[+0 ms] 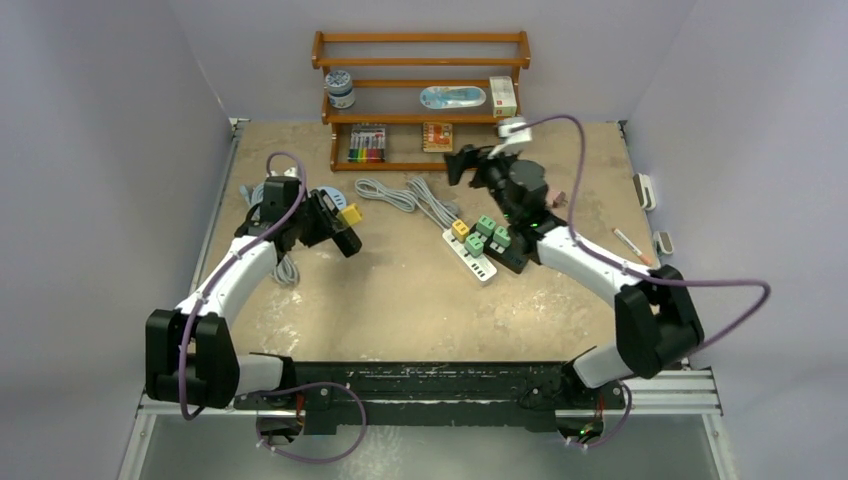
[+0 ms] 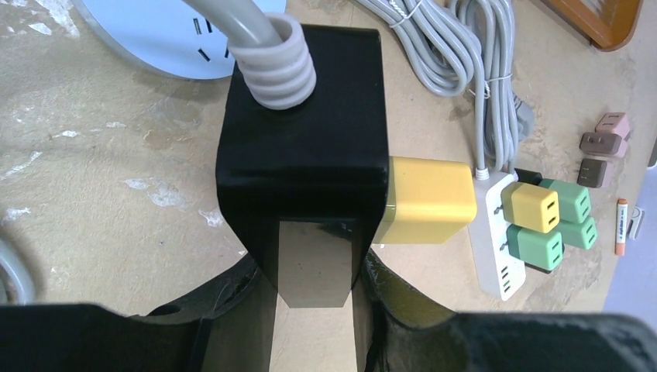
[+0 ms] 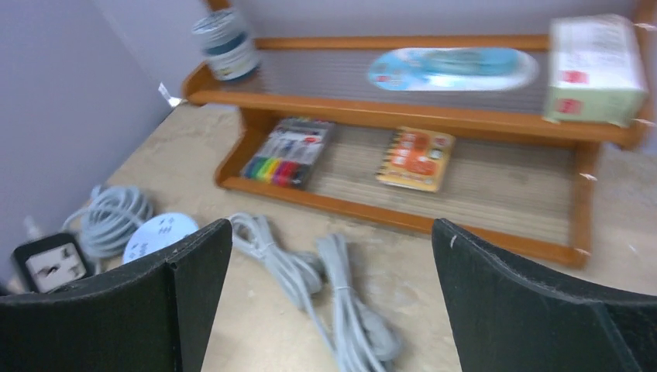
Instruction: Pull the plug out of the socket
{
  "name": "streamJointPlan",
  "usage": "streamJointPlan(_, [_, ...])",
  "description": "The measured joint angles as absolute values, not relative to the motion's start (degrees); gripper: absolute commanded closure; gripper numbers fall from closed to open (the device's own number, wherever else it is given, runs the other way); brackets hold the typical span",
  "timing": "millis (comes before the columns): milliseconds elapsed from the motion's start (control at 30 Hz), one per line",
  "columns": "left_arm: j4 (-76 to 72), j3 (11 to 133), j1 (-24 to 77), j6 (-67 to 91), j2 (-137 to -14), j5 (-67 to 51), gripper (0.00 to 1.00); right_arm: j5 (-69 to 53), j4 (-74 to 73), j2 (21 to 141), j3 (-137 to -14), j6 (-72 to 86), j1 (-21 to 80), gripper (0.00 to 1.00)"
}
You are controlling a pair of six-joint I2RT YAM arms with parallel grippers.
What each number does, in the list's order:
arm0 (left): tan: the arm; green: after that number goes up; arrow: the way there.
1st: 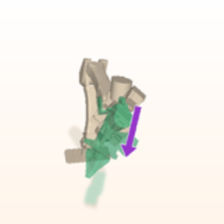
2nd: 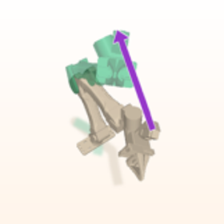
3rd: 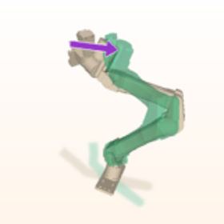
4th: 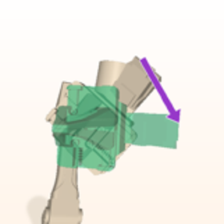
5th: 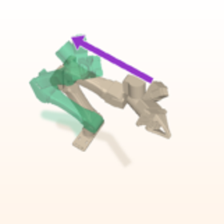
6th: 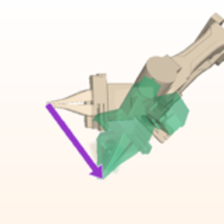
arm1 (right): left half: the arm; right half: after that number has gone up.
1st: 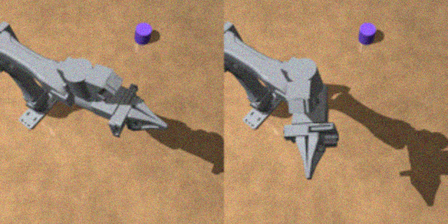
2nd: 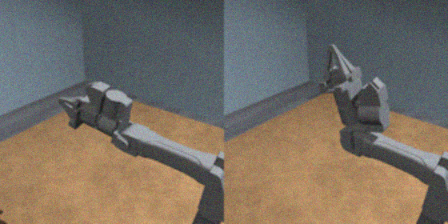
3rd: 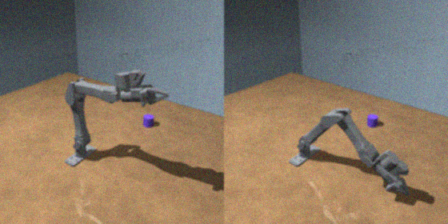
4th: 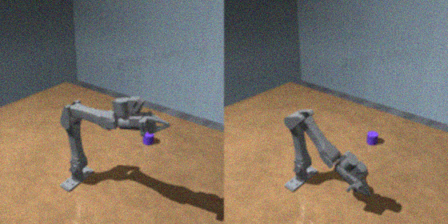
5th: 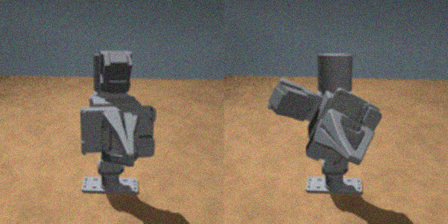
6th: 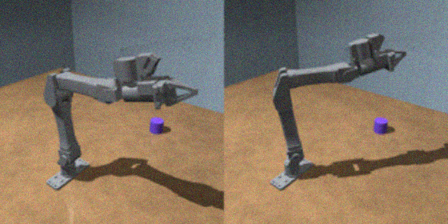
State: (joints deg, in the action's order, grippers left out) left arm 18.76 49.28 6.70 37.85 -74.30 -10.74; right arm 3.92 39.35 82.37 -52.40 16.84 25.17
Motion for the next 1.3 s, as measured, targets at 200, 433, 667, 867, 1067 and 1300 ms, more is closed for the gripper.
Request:
streamJointPlan(200, [19.51,49.28,6.7,37.74,-72.97,-10.7,1.0,9.52,44.77,84.18,-54.63,10.0,37.17,0.01])
streamJointPlan(433, [19.49,49.28,6.7,37.65,-72.79,-10.74,1.0,-1.52,41.78,87.61,-60.18,12.03,33.41,0.01])
streamJointPlan(667, [19.49,49.28,6.7,37.6,-72.79,-10.74,1.0,-7.25,34.3,92.2,-65.17,10.55,34.96,0.01])
streamJointPlan(867, [19.51,49.28,6.7,36.86,-72.79,-10.72,1.0,-8.14,27.0,98.45,-72.82,8.56,36.73,0.01])
streamJointPlan(1067, [19.53,49.28,6.7,36.53,-72.79,-10.85,1.0,-10.37,19.27,105.54,-80.51,7.27,37.5,0.02])
streamJointPlan(1300, [19.57,49.28,6.7,36.29,-72.79,-11.18,1.0,-16.75,15.88,110.74,-85.1,6.33,38.15,0.03])
